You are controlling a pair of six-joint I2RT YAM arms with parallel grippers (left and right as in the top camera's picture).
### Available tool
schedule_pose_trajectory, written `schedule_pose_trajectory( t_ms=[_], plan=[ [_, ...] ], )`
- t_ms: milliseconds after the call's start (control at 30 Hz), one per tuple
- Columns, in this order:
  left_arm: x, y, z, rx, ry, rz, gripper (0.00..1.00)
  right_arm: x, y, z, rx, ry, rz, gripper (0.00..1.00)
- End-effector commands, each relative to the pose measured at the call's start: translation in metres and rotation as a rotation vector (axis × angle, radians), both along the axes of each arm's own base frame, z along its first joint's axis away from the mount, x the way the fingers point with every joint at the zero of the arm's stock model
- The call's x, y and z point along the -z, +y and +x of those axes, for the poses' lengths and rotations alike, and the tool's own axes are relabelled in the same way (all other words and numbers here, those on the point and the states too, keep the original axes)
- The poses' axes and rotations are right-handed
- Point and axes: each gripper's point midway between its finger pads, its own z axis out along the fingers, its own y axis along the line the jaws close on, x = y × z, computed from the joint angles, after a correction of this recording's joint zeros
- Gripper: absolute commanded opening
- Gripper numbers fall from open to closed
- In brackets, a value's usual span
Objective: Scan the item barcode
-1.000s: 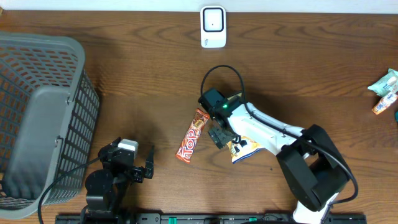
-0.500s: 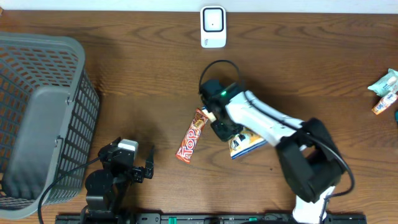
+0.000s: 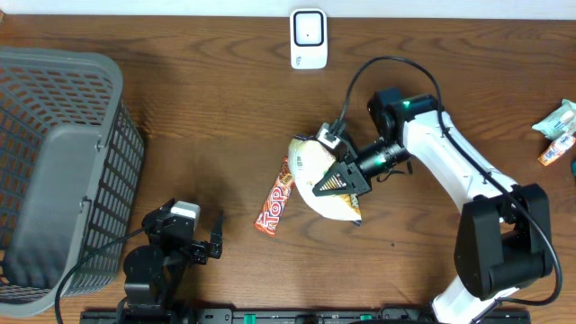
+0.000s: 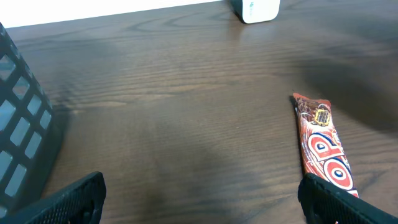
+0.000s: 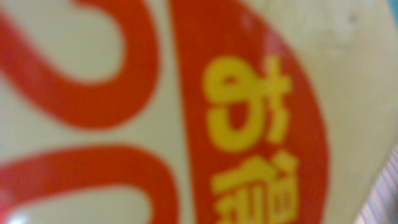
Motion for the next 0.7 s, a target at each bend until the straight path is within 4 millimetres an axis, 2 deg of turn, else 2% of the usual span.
schedule_pose_trajectory(
  t_ms=[0, 167, 300, 467, 667],
  plan=[
    [0.01, 0.0, -0.002, 0.005, 0.025, 0.016, 0.98, -0.051, 0.017, 0.001, 0.009, -0.154, 0.454, 0.01],
    [0.01, 0.0, -0.002, 0.005, 0.025, 0.016, 0.98, -0.053, 0.03, -0.013, -0.099, -0.426, 0.58, 0.01],
    [0.01, 0.0, -0.002, 0.004, 0.025, 0.015, 0.98, -0.052, 0.033, -0.013, -0.139, -0.566, 0.631, 0.01],
    [0.01, 0.0, -0.002, 0.005, 0.025, 0.016, 0.98, -0.051, 0.032, -0.008, -0.139, -0.601, 0.639, 0.01],
    [0.01, 0.0, -0.002, 0.005, 0.025, 0.016, 0.98, -0.051, 0.025, 0.0, -0.091, -0.524, 0.602, 0.01]
  ],
)
